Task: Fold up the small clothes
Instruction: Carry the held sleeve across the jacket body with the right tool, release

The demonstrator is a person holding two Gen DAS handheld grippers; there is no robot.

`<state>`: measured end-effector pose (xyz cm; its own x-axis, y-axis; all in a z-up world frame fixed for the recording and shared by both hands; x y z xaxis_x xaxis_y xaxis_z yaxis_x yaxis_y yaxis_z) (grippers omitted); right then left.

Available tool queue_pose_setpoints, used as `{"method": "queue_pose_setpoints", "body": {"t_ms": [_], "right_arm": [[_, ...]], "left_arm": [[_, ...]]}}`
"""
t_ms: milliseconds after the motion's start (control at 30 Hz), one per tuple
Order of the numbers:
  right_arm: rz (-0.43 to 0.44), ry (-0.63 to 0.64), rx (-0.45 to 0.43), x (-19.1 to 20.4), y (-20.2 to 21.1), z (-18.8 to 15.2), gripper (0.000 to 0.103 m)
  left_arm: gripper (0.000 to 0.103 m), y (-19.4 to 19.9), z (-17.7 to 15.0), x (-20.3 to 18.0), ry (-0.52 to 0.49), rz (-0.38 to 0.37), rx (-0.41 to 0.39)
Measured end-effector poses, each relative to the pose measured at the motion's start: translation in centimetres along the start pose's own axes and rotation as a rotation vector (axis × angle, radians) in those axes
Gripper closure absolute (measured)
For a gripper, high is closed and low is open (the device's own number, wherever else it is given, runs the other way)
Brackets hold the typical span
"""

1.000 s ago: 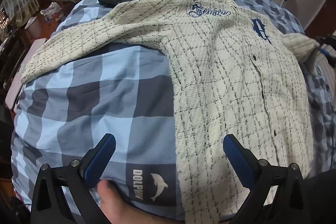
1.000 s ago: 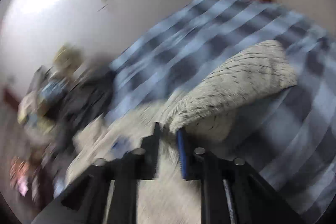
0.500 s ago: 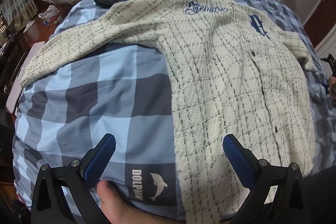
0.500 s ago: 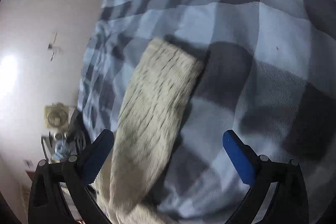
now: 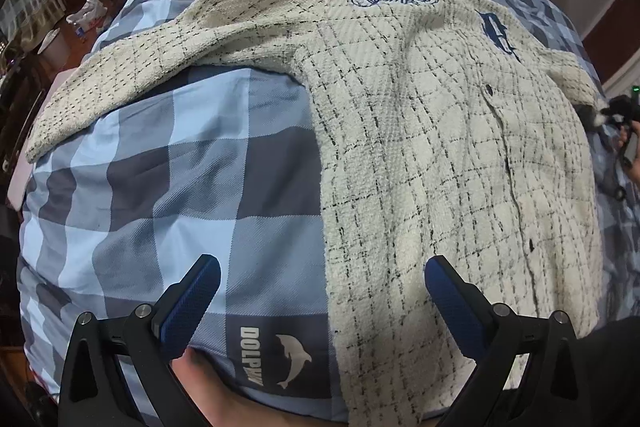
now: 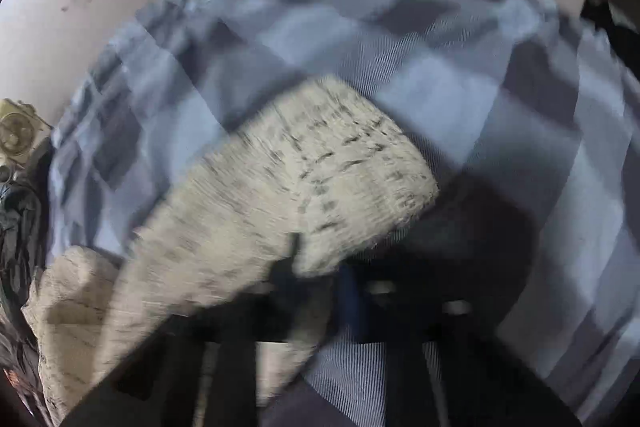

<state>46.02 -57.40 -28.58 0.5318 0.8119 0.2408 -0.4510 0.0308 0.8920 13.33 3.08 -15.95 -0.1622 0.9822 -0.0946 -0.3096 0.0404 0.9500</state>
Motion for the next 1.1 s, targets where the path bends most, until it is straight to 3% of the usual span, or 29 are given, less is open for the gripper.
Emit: {"method": "queue_pose_setpoints", "body": {"t_ms": [233,367,400,500,567,633,667,700,733,767,833,900,967,1100], "right_arm": [[-0.057,-0.043,-0.369,-1.2,15.5,7.3,0.099],[-0.052,0.067,-0.581,5.6,24.6,9.1,0.099],[-0.039,0.127,-0.642,8.9,27.6,8.9,0.099],[0.088,0.259,-0.697,17.9,32.2,6.4,0.099],[0.232,0.373,-0.68,25.9,34.6,2.0,0.098],[0.373,0.483,-0.598,32.4,35.1,-3.0,0.094],[0.467,0.542,-0.514,35.5,34.9,-6.6,0.079],[0.578,0.596,-0.395,38.1,34.4,-10.5,0.045],[0.688,0.632,-0.249,40.1,33.7,-14.3,0.028],[0.799,0.644,-0.107,41.5,33.1,-17.9,0.017],[0.881,0.611,0.016,41.9,32.3,-21.6,0.017],[0.824,0.606,0.038,41.0,31.0,-22.7,0.017],[0.695,0.603,0.017,39.1,29.0,-22.0,0.017],[0.346,0.647,-0.062,33.2,24.5,-19.4,0.017]], "left_arm": [[0.001,1.0,0.1,0.0,0.025,-0.052,-0.03],[0.001,1.4,0.3,0.4,0.06,-0.084,-0.05],[0.001,1.4,0.3,0.6,0.069,-0.085,-0.053],[0.001,1.4,0.5,1.3,0.097,-0.072,-0.064],[0.001,1.3,0.6,1.8,0.11,-0.053,-0.071],[0.001,1.4,0.7,2.2,0.114,-0.034,-0.084],[0.001,1.4,0.8,2.3,0.112,-0.026,-0.091],[0.001,1.4,0.7,2.3,0.108,-0.016,-0.097],[0.001,1.5,0.7,2.4,0.104,-0.011,-0.099],[0.0,1.4,0.6,2.4,0.097,-0.002,-0.097],[0.0,1.3,0.4,2.5,0.09,0.006,-0.091],[0.0,1.2,0.2,2.4,0.083,0.014,-0.083],[0.0,1.4,0.3,2.3,0.082,0.006,-0.085],[0.0,1.9,0.6,1.9,0.072,0.001,-0.1]]}}
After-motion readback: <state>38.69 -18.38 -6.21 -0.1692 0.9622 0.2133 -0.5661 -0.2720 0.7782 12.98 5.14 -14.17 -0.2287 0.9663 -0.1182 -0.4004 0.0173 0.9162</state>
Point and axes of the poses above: each gripper's, at about its wrist camera, not at the fingertips, and y roughly against the way its jaws point, x to its left, z to its top, the point moved 9 cm from there along -y, roughly the way its jaws point, and after that the axes turned 1 degree about x, right-handed, at the moved point
